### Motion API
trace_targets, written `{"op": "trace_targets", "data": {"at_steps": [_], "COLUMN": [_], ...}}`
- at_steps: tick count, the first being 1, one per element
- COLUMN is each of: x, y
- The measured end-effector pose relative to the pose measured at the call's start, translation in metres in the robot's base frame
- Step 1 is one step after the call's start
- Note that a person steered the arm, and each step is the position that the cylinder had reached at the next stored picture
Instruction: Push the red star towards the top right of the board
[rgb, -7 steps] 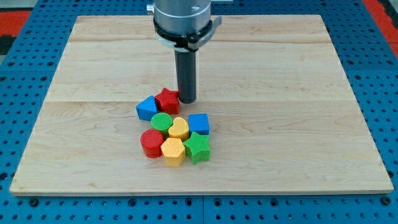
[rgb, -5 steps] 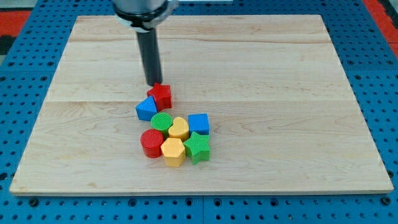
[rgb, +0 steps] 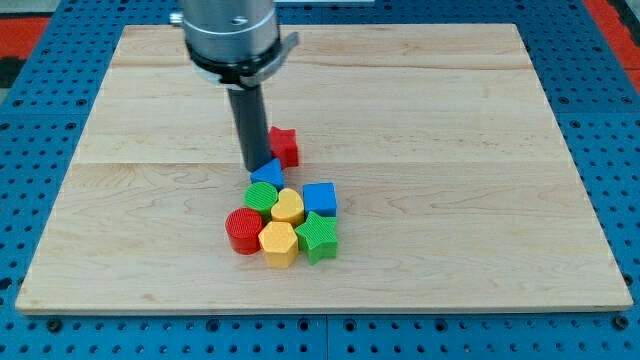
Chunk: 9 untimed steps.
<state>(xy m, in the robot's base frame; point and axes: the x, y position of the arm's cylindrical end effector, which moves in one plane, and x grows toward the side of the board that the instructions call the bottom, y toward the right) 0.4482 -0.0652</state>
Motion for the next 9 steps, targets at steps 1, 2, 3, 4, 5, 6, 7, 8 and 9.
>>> {"op": "trace_targets", "data": {"at_steps": [1, 2, 3, 4, 5, 6, 7, 8, 9], "x": [-0.02, -0.049, -0.054, -0.092, -0.115, -0.119, -0.119, -0.134, -0.162], "y": [0.005, 0.02, 0.053, 0.06, 0.093, 0.138, 0.18, 0.191, 0.195]}}
